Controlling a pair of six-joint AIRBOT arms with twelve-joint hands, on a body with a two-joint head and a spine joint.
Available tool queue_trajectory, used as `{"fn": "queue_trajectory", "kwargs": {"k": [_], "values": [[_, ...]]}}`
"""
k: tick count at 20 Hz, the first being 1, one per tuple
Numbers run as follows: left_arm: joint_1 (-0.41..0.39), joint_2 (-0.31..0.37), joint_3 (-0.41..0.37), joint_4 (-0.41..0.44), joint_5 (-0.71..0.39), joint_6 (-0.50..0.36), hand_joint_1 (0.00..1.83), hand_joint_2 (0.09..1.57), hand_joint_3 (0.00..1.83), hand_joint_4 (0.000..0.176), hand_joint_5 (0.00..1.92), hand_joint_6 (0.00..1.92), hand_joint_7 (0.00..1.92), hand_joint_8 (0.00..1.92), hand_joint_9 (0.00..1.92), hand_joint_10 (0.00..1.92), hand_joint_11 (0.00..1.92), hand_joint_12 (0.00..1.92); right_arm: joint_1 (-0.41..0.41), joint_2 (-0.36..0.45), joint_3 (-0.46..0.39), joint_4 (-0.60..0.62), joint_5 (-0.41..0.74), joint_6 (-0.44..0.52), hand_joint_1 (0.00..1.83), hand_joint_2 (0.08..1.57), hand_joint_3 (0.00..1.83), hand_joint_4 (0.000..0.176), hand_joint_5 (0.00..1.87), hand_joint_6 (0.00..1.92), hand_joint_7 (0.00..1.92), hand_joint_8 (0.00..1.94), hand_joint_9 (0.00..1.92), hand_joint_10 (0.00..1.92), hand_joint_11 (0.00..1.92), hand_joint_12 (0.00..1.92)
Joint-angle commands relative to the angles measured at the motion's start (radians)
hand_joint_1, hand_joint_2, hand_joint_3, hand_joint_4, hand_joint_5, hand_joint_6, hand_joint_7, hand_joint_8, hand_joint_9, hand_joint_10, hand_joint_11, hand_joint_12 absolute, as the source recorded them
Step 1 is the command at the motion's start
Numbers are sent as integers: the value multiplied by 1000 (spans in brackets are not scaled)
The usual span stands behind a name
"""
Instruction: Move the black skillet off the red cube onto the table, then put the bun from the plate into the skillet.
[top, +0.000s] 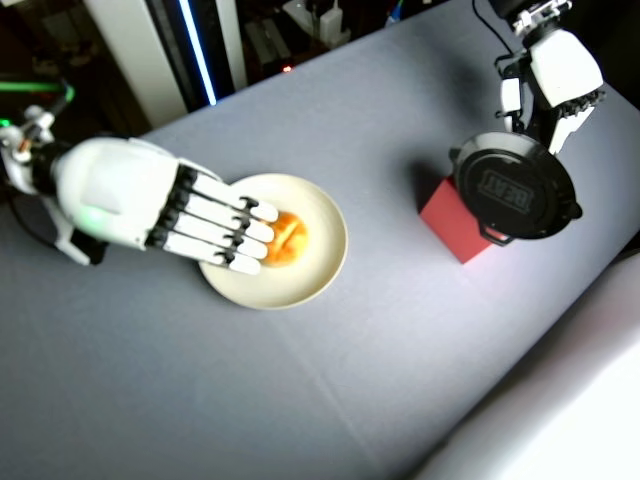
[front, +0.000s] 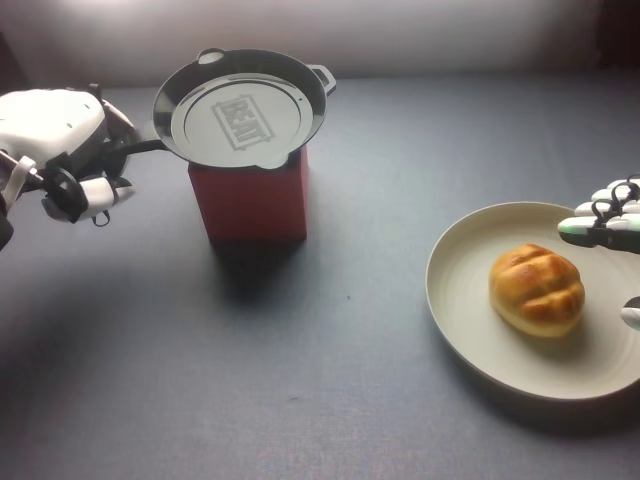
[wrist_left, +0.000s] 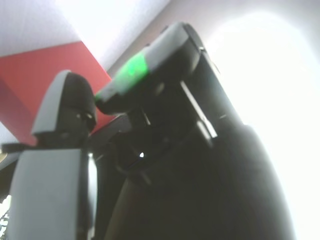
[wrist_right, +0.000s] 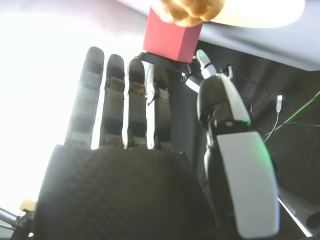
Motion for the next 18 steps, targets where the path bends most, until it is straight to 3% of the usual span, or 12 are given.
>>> {"fn": "queue_trajectory", "kwargs": {"k": [1,3,4,8,12,14,18], "values": [[-2,14,-3,34,-139,-17,1398,1290,0,0,1334,1921,1538,1921,1684,1921,1702,1921,2,1,3,15,124,7,659,1354,5,14,457,2,423,2,391,4,372,29],[18,25,-19,63,-191,-84,1387,1286,0,0,1304,1921,1484,1921,1642,1921,1659,1921,-1,0,3,15,124,9,645,1356,5,1,460,2,424,2,391,4,373,29],[28,30,-26,76,-217,-115,1389,1274,0,0,1270,1921,1437,1921,1608,1921,1636,1921,-3,-1,3,15,124,10,610,1356,4,6,462,2,426,2,393,3,377,30],[66,49,-65,106,-341,-203,1393,1277,2,0,1241,1921,1416,1921,1592,1921,1629,1921,-4,-3,3,15,119,11,580,1355,1,0,461,3,428,3,393,3,377,28],[104,67,-127,116,-477,-220,1272,1284,0,0,1203,1921,1430,1921,1594,1921,1624,1921,-4,-8,4,15,116,11,522,1346,0,0,465,1,444,3,410,4,398,34],[127,77,-152,134,-539,-249,1324,1275,0,0,1126,1921,1415,1921,1605,1921,1663,1921,-4,-9,5,15,115,11,508,1354,2,0,464,0,444,2,409,2,397,32],[176,103,-212,170,-647,-270,1369,1251,0,0,1180,1921,1372,1921,1560,1921,1618,1921,-4,-12,6,15,112,11,484,1355,1,0,468,2,452,3,405,0,390,28]]}}
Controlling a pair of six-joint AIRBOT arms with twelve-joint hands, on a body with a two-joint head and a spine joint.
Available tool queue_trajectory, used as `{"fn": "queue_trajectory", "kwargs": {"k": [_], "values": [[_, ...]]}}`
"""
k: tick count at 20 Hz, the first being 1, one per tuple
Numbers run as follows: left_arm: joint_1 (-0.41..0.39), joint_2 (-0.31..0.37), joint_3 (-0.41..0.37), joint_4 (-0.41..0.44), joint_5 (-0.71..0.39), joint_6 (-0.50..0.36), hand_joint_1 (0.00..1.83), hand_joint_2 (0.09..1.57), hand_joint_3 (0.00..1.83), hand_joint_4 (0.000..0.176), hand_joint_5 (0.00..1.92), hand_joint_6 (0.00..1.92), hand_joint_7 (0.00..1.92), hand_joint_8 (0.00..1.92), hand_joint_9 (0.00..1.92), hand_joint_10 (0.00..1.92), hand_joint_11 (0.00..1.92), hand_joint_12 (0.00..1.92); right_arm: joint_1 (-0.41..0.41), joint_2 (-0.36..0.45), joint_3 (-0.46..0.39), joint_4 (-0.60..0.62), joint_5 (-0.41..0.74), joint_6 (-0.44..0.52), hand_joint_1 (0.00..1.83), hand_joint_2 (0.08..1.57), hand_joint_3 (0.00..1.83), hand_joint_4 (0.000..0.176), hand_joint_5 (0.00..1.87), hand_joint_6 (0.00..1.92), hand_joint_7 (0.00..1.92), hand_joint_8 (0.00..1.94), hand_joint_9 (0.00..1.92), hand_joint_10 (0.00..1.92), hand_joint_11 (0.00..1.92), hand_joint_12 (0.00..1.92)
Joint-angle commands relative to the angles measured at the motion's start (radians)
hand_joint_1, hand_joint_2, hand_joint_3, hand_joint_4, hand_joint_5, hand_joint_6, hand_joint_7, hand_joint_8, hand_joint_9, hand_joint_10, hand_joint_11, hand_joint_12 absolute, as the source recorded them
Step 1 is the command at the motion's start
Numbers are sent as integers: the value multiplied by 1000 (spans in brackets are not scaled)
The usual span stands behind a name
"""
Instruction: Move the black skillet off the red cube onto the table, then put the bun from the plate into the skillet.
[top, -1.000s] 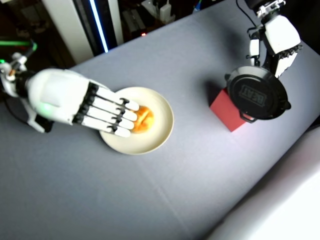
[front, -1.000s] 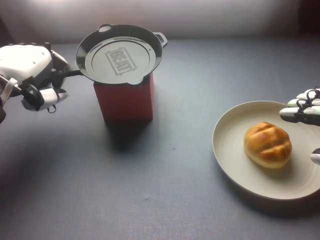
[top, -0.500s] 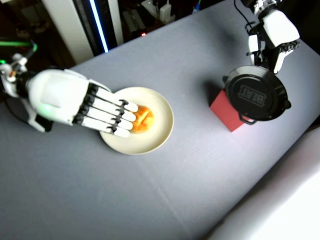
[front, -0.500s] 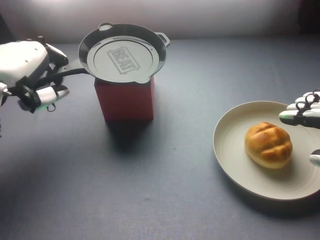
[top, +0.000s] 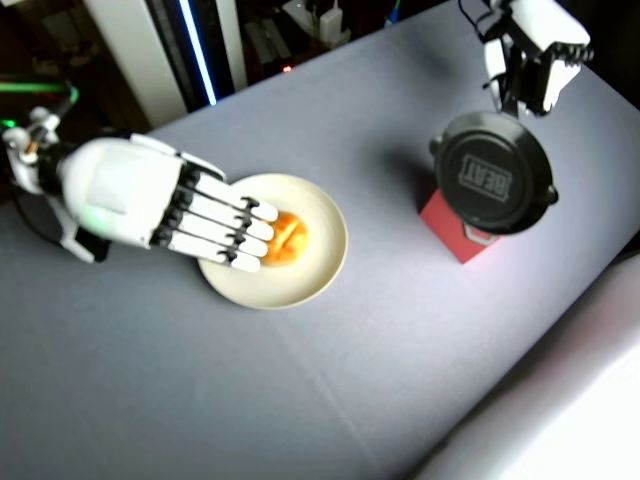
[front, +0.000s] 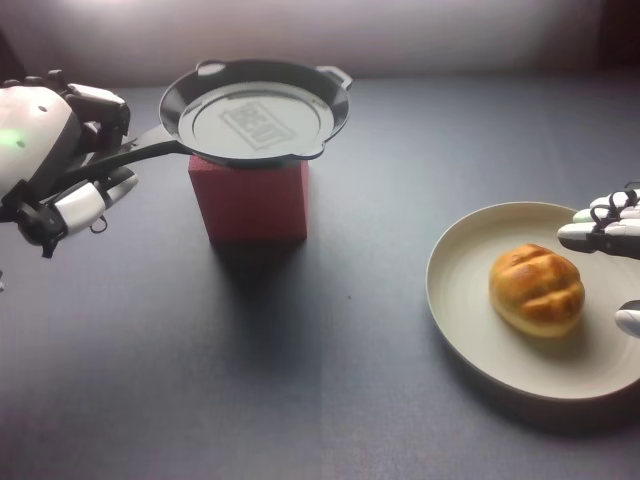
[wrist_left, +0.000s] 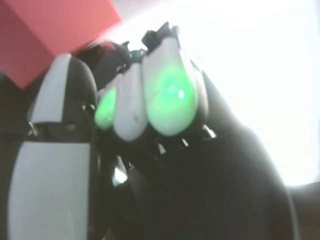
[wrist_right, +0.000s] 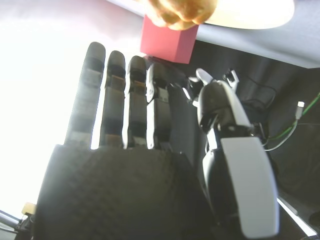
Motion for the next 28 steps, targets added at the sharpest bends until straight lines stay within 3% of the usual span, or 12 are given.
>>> {"fn": "queue_trajectory", "kwargs": {"k": [1,4,7,10,15,20,23,28], "values": [[-4,9,2,22,-145,-6,1396,1245,0,0,1199,1921,1379,1921,1574,1921,1625,1921,1,-1,3,13,114,5,503,1349,0,0,478,4,460,4,415,4,406,35],[6,11,-11,30,-181,-16,1434,1259,1,0,1252,1921,1469,1921,1645,1921,1686,1921,1,-3,3,13,111,5,529,1350,0,0,485,3,466,3,413,0,390,30],[28,10,-29,38,-245,-39,1350,1265,2,0,1288,1921,1491,1921,1640,1921,1680,1921,1,-6,4,14,109,5,512,1356,2,0,484,1,469,2,425,3,406,38],[92,34,-91,108,-320,-74,1287,1264,0,0,1335,1921,1539,1921,1654,1921,1674,1921,1,-6,4,18,109,10,533,1362,2,0,486,1,465,0,429,4,414,43],[160,104,-172,211,-342,-81,1299,1253,0,0,1327,1921,1498,1921,1634,1921,1674,1921,1,-5,4,22,109,13,516,1368,1,0,484,2,468,1,420,2,404,37],[194,146,-207,281,-233,-85,1292,1257,0,0,1282,1921,1542,1921,1675,1921,1709,1921,1,-3,4,22,109,13,539,1373,1,0,483,2,465,3,416,4,394,33],[212,152,-209,283,-156,-81,1339,1252,0,0,1202,1921,1441,1921,1613,1921,1651,1921,1,-2,4,22,109,14,534,1374,1,0,487,2,467,1,419,2,395,35],[213,151,-208,250,-14,2,1262,1274,3,0,1169,1921,1458,1921,1618,1921,1636,1921,1,-2,4,22,109,14,582,1379,0,0,487,2,470,3,427,3,402,43]]}}
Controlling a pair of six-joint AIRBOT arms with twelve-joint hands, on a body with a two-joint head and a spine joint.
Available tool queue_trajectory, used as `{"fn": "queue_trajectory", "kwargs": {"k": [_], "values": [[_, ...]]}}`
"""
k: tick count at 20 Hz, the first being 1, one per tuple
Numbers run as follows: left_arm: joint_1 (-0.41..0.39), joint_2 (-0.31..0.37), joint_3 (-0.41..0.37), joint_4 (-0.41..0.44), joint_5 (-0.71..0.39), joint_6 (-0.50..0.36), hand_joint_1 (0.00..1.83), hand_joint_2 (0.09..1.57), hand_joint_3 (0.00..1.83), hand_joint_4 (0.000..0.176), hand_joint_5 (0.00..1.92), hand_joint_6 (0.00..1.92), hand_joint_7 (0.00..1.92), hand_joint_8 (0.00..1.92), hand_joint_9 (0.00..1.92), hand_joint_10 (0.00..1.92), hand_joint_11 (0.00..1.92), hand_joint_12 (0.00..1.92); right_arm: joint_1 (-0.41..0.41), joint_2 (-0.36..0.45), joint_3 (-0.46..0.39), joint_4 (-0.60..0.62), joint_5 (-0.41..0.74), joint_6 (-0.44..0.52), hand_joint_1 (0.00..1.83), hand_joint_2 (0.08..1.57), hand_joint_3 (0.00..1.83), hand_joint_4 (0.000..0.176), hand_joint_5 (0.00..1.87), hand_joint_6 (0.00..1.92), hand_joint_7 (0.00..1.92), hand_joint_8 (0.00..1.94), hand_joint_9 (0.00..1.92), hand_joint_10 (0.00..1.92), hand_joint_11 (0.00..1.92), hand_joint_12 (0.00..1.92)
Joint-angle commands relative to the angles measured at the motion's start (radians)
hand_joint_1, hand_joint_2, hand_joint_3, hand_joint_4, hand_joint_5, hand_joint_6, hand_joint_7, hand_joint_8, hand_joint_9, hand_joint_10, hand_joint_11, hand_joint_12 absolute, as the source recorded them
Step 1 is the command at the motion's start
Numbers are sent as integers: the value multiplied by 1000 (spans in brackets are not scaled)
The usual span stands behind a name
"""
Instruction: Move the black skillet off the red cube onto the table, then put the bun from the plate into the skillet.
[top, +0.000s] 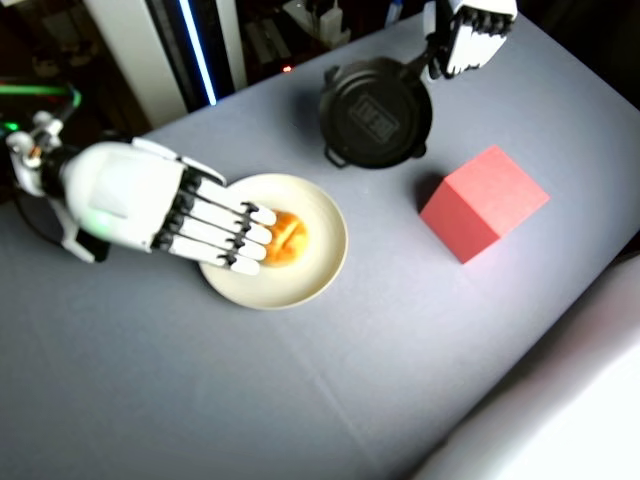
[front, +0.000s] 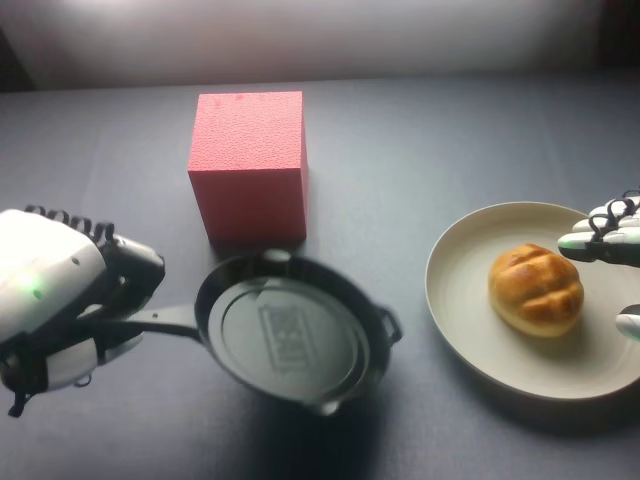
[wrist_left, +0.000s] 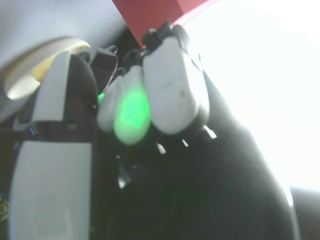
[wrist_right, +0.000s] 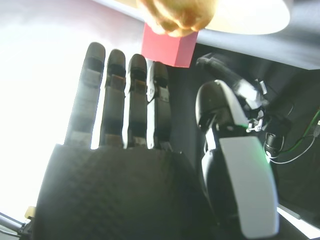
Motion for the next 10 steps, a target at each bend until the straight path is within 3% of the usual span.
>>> {"fn": "queue_trajectory", "kwargs": {"k": [1,2,3,4,5,6,7,8,9,10], "values": [[-6,4,3,-17,-74,22,1133,1225,1,20,968,1921,1223,1921,1472,1921,1529,1921,6,6,2,16,121,9,591,1372,0,0,495,5,478,5,439,7,418,50],[-6,2,4,-31,-57,40,1133,1225,1,20,968,1921,1223,1921,1472,1921,1529,1921,6,6,2,16,121,9,591,1372,0,0,495,5,478,5,439,7,418,50],[-6,-1,6,-48,-36,63,1101,1185,0,36,834,1921,1024,1921,1268,1921,1367,1921,6,6,2,16,121,9,595,1371,0,0,494,4,478,4,431,3,405,45],[-6,-4,6,-66,-18,88,1093,1146,0,13,598,1883,697,1921,896,1921,990,1921,6,6,2,16,121,9,606,1368,0,0,493,2,480,4,435,4,414,49],[-5,-6,6,-77,-8,104,1038,1141,0,25,415,1768,456,1921,636,1921,736,1921,6,6,2,16,121,9,608,1368,0,0,487,0,476,2,434,2,410,48],[-5,-9,6,-86,1,120,936,1141,0,34,299,1392,291,1752,426,1836,461,1921,6,6,2,16,122,10,604,1365,0,0,478,0,466,0,425,0,396,42],[-5,-10,5,-87,4,126,855,1144,0,38,378,620,240,1217,234,1336,40,1682,6,6,2,15,122,10,576,1358,0,8,469,0,465,0,427,1,409,49],[-5,-9,4,-87,2,127,855,1144,0,38,378,620,240,1217,234,1336,40,1682,6,6,2,13,122,10,576,1358,0,8,469,0,465,0,427,1,409,49],[-5,-7,2,-87,-4,127,757,1150,0,35,375,426,277,892,234,1036,7,1443,6,8,2,10,122,10,595,1354,0,0,467,0,458,0,417,0,395,43],[-5,-4,0,-87,-12,127,722,1150,0,30,370,124,368,349,283,507,0,998,7,11,2,4,122,10,631,1344,0,0,475,3,464,2,424,3,397,44]]}}
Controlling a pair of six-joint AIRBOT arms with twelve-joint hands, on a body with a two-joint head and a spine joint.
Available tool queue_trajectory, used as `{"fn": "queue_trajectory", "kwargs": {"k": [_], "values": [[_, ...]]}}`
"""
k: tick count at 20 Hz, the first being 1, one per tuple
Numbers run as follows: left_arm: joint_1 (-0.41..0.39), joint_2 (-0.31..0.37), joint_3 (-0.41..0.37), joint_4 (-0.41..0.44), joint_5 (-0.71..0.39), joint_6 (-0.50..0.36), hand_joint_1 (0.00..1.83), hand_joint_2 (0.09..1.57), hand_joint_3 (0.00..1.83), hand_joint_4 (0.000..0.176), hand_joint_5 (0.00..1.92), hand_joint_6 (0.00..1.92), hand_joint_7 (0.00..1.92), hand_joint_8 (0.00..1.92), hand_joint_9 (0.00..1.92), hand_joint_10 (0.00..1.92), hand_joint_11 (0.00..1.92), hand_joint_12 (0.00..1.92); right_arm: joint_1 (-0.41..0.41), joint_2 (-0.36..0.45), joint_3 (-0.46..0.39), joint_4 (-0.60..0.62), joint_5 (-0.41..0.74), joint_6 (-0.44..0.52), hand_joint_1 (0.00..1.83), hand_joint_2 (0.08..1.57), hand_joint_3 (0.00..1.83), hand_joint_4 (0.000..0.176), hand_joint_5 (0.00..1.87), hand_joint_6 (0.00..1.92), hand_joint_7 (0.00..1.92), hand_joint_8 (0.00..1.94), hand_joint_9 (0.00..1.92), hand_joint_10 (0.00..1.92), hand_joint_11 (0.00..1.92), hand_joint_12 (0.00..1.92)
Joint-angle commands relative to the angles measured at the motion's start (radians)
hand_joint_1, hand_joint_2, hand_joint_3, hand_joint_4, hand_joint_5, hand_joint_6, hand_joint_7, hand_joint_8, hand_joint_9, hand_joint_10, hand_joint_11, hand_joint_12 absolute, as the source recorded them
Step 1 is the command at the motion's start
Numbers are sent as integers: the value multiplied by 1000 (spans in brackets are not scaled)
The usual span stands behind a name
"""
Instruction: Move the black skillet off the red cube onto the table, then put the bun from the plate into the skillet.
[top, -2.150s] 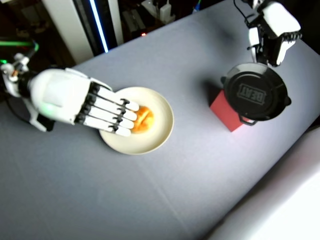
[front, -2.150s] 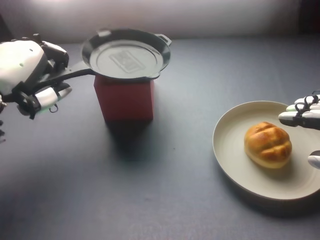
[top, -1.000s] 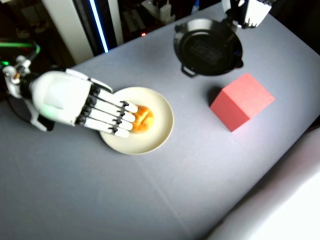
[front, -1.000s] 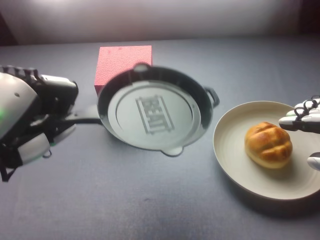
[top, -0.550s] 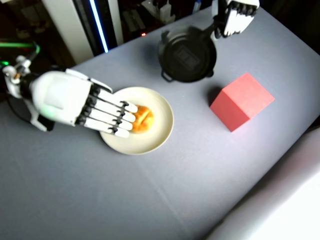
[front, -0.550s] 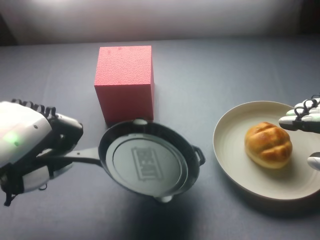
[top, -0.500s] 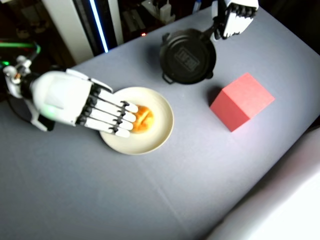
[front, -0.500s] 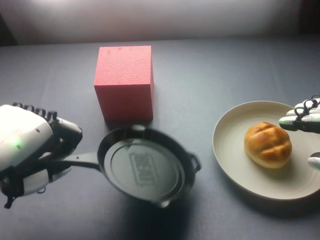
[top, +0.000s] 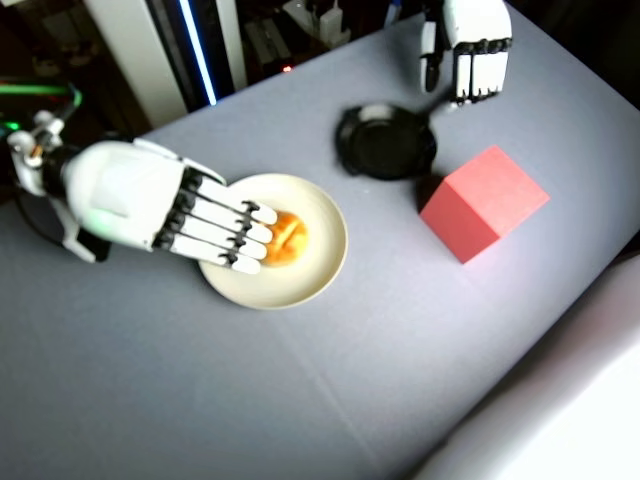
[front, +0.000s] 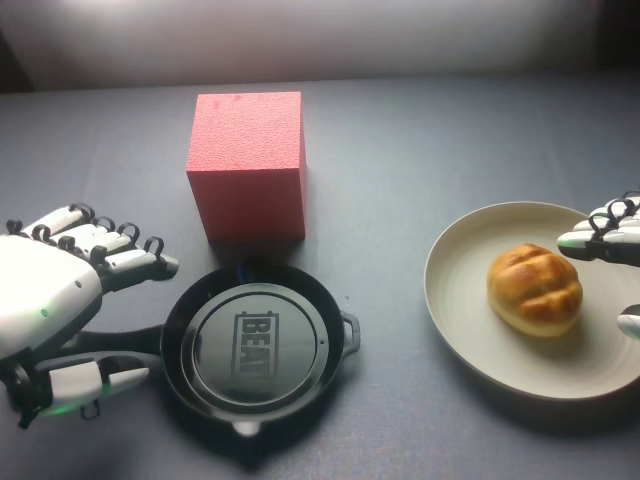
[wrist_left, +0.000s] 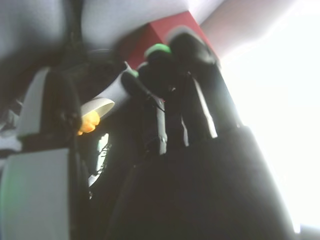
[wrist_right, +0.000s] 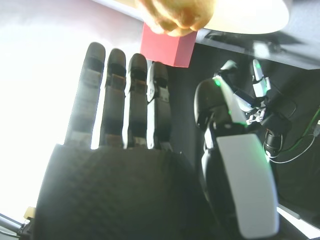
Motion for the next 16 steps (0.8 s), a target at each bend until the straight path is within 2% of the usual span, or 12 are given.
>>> {"fn": "queue_trajectory", "kwargs": {"k": [1,3,4,6,7,9,11,12,13,14,15,16], "values": [[-4,8,-1,6,-118,4,719,1133,0,48,367,47,396,167,291,342,0,856,7,10,2,8,122,8,646,1333,0,0,481,4,468,3,427,3,395,42],[-1,15,-9,6,-134,4,741,1125,0,56,352,14,391,60,302,231,0,899,8,14,2,4,123,9,678,1322,0,0,476,1,459,1,409,1,372,32],[2,19,-15,6,-145,4,722,1125,0,75,257,6,296,6,230,88,0,675,9,17,3,3,123,9,733,1308,0,0,453,0,437,0,382,0,348,19],[9,33,-31,14,-175,4,732,1117,0,76,186,1,231,0,191,52,0,564,15,22,6,3,123,9,736,1288,0,0,433,0,420,0,369,0,331,12],[13,43,-42,23,-194,4,676,1095,0,80,132,0,187,0,182,26,0,631,21,25,10,-1,122,9,775,1257,0,0,428,0,421,1,372,2,331,12],[16,59,-60,41,-239,4,659,1055,0,89,80,0,116,4,112,4,0,457,34,25,20,-16,121,17,880,1178,0,0,445,2,440,3,383,2,336,15],[17,73,-75,59,-297,4,590,1022,0,86,25,0,55,0,53,0,0,300,77,25,32,-57,82,20,911,1107,0,0,434,0,434,0,375,1,323,12],[18,75,-79,63,-316,4,556,1000,0,50,5,0,19,2,24,1,0,233,98,22,39,-74,58,20,894,1077,0,0,427,0,434,0,384,4,344,22],[23,82,-87,69,-350,4,531,972,0,31,0,0,0,0,7,0,0,244,137,13,55,-107,6,20,907,1043,0,7,418,1,454,6,433,18,404,49],[27,86,-93,73,-364,4,531,972,0,31,0,0,0,0,7,0,0,244,162,6,66,-128,-27,20,907,1043,0,7,418,1,454,6,433,18,404,49],[32,93,-102,80,-388,4,556,977,0,37,20,3,6,1,19,2,0,308,205,-8,87,-168,-90,24,853,1037,0,58,366,0,402,0,394,4,368,36],[36,95,-106,82,-393,4,528,982,0,68,19,0,12,1,10,0,0,298,236,-23,106,-203,-148,30,826,1023,0,104,337,2,349,1,340,1,335,23]]}}
